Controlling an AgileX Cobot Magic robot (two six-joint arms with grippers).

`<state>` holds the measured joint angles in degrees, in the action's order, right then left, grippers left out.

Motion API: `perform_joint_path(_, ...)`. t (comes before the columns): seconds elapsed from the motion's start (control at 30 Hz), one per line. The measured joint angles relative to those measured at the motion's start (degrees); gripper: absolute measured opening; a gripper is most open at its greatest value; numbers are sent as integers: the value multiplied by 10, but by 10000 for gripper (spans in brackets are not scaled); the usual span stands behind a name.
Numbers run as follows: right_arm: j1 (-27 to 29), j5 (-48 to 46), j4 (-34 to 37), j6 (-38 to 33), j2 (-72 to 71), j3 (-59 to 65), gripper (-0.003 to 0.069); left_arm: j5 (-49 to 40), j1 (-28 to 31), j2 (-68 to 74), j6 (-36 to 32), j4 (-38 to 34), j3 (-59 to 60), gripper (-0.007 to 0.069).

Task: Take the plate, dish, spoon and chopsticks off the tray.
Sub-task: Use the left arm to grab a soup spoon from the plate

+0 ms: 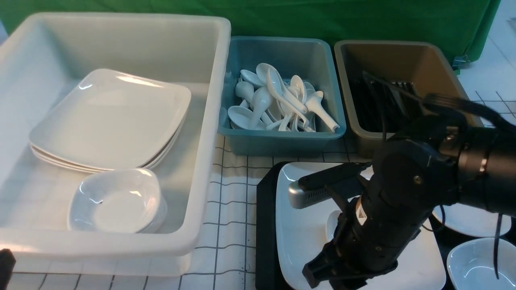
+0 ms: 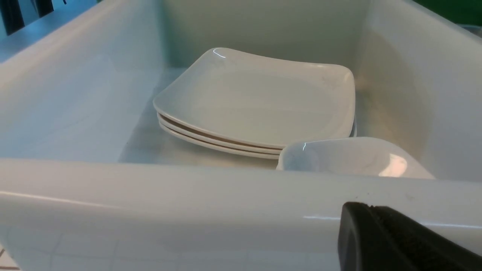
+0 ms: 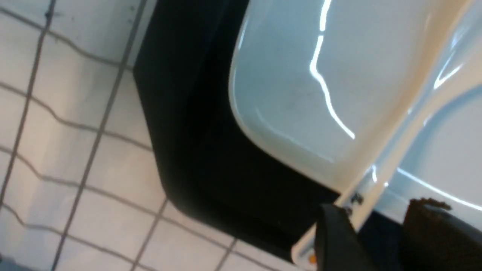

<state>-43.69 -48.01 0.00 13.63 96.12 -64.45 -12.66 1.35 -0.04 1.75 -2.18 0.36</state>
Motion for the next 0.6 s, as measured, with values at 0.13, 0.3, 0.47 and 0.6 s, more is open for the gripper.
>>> perform_joint_path(0.13, 0, -81, 0, -40, -72, -5, 58, 61, 0, 0, 43, -144, 0, 22)
perform_joint_path(0.3, 0, -119, 0, -55, -184, -7, 30, 107, 0, 0, 88, -271, 0, 22)
perform_joint_path(0.47, 0, -124, 0, -50, -282, -7, 30, 116, 0, 0, 152, -294, 0, 22)
perform_joint_path(0.6, 0, -124, -6, -49, -360, -8, 30, 127, 0, 0, 250, -298, 0, 22)
